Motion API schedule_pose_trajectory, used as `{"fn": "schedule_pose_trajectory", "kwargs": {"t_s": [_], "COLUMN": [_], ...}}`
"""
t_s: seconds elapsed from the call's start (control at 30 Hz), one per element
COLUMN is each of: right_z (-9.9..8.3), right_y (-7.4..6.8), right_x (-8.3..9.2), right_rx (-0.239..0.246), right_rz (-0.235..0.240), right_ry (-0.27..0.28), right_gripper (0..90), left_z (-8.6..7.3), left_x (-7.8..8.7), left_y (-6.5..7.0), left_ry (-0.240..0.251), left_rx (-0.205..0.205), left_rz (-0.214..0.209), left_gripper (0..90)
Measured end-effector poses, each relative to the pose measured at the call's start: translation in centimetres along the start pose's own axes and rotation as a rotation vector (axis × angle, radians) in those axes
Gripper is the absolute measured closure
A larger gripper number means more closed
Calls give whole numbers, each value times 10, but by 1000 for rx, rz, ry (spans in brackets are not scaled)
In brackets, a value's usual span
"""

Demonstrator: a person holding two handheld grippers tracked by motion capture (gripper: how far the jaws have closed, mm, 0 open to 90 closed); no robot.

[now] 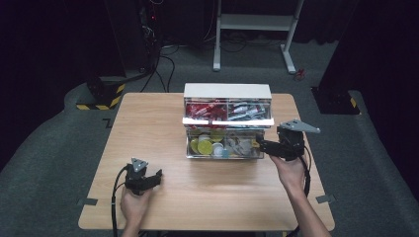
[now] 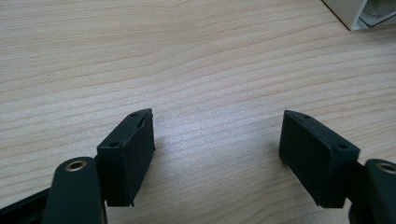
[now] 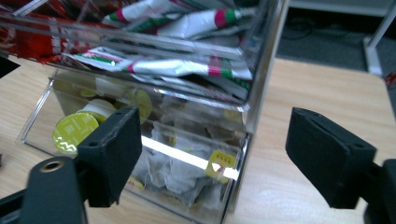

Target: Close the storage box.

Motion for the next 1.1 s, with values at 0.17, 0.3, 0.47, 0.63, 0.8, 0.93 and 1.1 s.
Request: {"fn": "schedule_pose_trajectory", "kwargs": {"t_s": [0.17,0.3,0.47,0.63,0.8,0.93,1.1], "right_z": [7,12,19,22,25,26,30], "right_y": [-5,-6,-5,-7,-9,-8,-10], "right_x": [-3,-6,-8,-10,-12,-12,-11], "right_rx": [17,23,36,40,44,49,46], "right_rz": [-8,-20,-31,-32,-38,-38,-39], "right_ry": [2,7,8,7,13,15,10], "right_gripper": [218,217,218,220,225,226,229], "left_z": [0,0,0,0,0,0,0], "left_x": [0,0,0,0,0,0,0], "left_y": [0,0,0,0,0,0,0], "left_ry": [0,-1,-1,0,-1,1,1], "left_rx": [0,1,0,1,0,-1,-1], "left_rz": [-1,-1,-1,-1,-1,1,2], "left_gripper": [272,273,273,273,274,274,274]}}
Point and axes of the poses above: each handheld gripper's, and its own axes: x roughly backward along the jaws, z roughly out of its top, y roughly to its right, the point moved 4 cm from there along -x, roughly forward along the jaws, and after that the axes turned 3 degrees about x, right-handed, at the moved point
